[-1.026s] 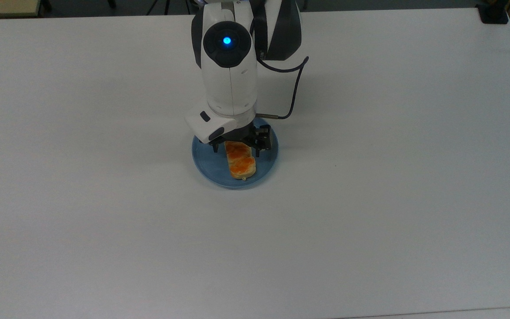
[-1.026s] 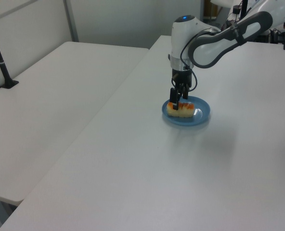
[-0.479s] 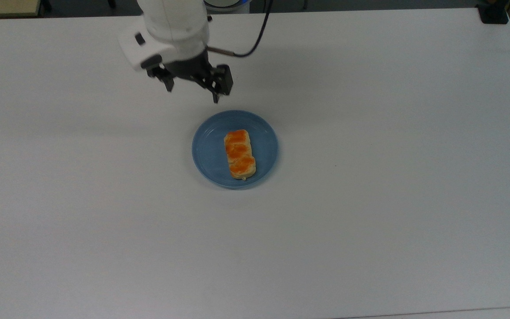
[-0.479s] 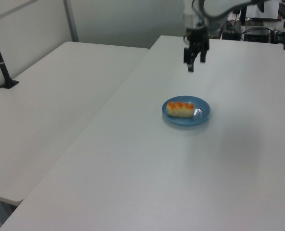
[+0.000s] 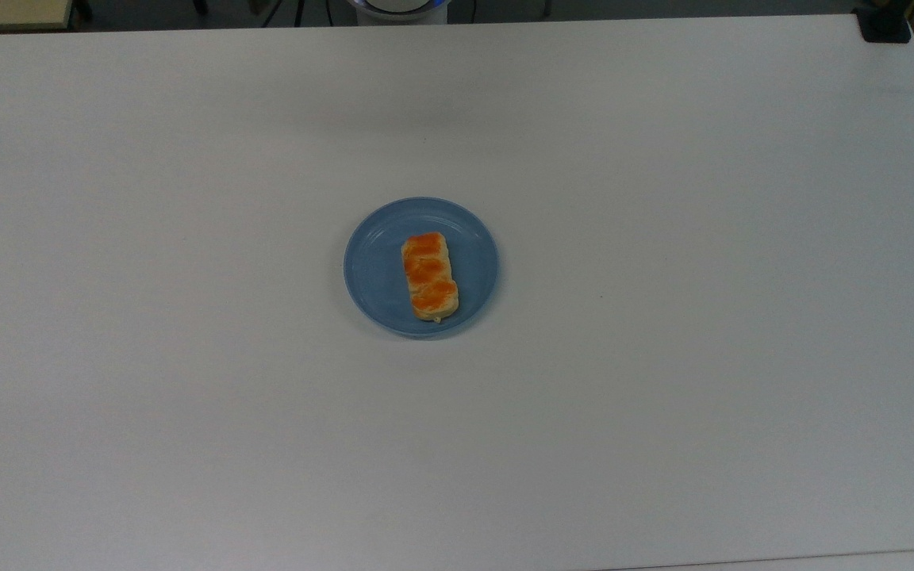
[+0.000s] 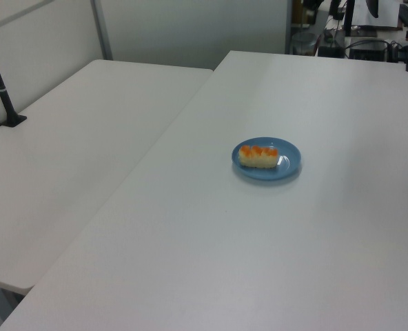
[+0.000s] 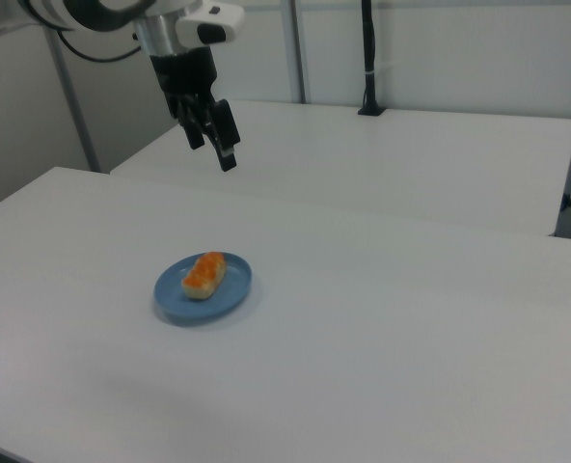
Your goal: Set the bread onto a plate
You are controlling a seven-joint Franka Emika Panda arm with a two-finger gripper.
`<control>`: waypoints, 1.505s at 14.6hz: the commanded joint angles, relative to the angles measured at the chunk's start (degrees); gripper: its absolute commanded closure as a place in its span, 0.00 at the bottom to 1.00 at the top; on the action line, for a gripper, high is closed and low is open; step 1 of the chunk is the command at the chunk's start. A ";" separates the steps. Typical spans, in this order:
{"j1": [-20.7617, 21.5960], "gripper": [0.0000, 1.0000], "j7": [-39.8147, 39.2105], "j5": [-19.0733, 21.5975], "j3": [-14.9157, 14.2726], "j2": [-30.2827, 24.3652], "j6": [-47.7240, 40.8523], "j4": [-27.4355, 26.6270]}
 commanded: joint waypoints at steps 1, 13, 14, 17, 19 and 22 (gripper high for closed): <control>7.12 0.00 -7.48 0.82 -6.97 -1.13 0.91 -2.16; 7.21 0.00 -20.44 0.82 -7.32 -0.86 6.89 -5.59; 7.21 0.00 -20.43 0.91 -7.41 -0.95 6.72 -5.50; 7.47 0.00 -19.04 1.26 -7.42 -1.12 4.62 -5.33; 7.74 0.00 -14.13 1.78 -7.24 -1.21 3.73 -5.24; 7.82 0.00 -10.59 1.96 -6.98 -1.13 3.73 -5.24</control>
